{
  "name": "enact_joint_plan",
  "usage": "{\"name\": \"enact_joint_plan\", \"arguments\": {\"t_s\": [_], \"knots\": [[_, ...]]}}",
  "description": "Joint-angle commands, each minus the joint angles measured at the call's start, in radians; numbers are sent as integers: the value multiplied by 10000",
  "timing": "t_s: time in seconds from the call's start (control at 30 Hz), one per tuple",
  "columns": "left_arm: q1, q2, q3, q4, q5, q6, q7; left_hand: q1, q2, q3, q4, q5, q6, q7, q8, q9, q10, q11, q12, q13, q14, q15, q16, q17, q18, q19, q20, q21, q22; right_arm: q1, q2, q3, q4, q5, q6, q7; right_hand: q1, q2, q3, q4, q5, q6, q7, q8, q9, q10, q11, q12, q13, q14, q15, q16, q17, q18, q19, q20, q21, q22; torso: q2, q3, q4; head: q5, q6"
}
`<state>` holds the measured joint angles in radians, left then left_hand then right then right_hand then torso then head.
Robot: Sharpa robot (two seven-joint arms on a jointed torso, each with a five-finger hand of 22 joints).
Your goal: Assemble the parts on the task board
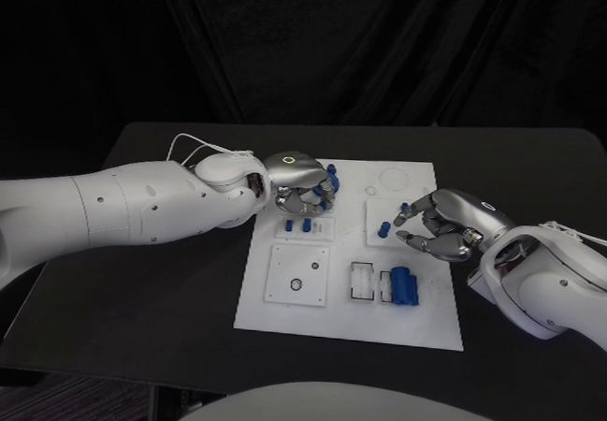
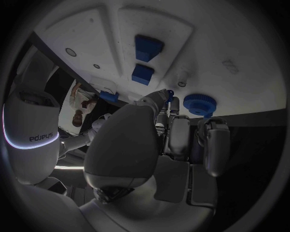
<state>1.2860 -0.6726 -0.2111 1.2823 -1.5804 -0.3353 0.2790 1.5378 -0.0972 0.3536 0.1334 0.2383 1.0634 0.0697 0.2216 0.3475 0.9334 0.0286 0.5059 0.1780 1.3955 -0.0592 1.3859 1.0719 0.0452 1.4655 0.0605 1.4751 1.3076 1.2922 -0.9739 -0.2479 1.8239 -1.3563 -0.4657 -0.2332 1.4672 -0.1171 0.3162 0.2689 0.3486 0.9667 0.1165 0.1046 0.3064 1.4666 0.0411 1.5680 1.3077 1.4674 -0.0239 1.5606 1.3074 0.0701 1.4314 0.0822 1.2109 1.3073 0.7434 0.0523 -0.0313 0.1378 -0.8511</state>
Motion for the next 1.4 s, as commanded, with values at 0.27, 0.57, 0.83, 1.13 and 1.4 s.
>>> {"name": "enact_joint_plan", "arguments": {"t_s": [0.27,0.57,0.83,1.13,1.4], "knots": [[37,-935,8,1146,-38,-1197,107,64,56,21,-113,-37,-54,125,-58,61,397,-8,-65,1,5,120,-74,-232,-167,471,-50,-22,2260,-10,-111,6,-34,0,-174,-12,-30,-27,68,2,39,69,12,40,-16,1030,-46,17,2619,976,-81,-48,2440,115,-44,-58,-76,1551,4,2,19,-4,24],[90,-1565,5,1712,-38,-1127,-102,56,23,19,-123,-80,-33,122,-62,87,422,-2,-112,-8,-45,136,-141,-369,-133,396,-35,-137,2214,-7,-125,6,-78,0,-189,6,-34,-32,67,3,39,67,14,38,-17,1025,-45,13,2614,977,-81,-46,2443,113,-40,-59,-66,1554,-15,7,30,-15,12],[84,-1563,4,1485,-38,-866,-239,35,9,28,-111,-136,-40,124,-83,107,406,6,-180,-25,-97,142,-202,-482,-108,337,-23,-223,2180,-7,-107,6,-84,0,-135,10,-40,-35,67,6,38,69,15,38,-18,1016,-44,5,2605,976,-81,-50,2437,114,-44,-59,-75,1551,-7,16,18,19,-14],[69,-1373,3,1191,-38,-644,-298,13,-14,34,-102,-213,-65,127,-119,131,396,16,-264,-43,-215,154,-330,-735,-56,212,-6,-412,2108,-8,-60,6,-112,1,-80,20,-45,-39,66,8,37,66,16,35,-20,1012,-43,1,2601,975,-81,-51,2437,112,-40,-60,-67,1554,26,-14,2,54,-16],[57,-1275,3,998,-38,-455,-366,16,-28,53,-111,-245,-100,116,-159,145,369,16,-339,-60,-298,156,-416,-899,-21,125,4,-545,2058,-8,-29,6,-129,1,-34,23,-45,-39,66,8,37,66,16,35,-20,1012,-43,1,2601,975,-81,-51,2437,112,-40,-60,-67,1554,25,-9,10,36,-34]]}}
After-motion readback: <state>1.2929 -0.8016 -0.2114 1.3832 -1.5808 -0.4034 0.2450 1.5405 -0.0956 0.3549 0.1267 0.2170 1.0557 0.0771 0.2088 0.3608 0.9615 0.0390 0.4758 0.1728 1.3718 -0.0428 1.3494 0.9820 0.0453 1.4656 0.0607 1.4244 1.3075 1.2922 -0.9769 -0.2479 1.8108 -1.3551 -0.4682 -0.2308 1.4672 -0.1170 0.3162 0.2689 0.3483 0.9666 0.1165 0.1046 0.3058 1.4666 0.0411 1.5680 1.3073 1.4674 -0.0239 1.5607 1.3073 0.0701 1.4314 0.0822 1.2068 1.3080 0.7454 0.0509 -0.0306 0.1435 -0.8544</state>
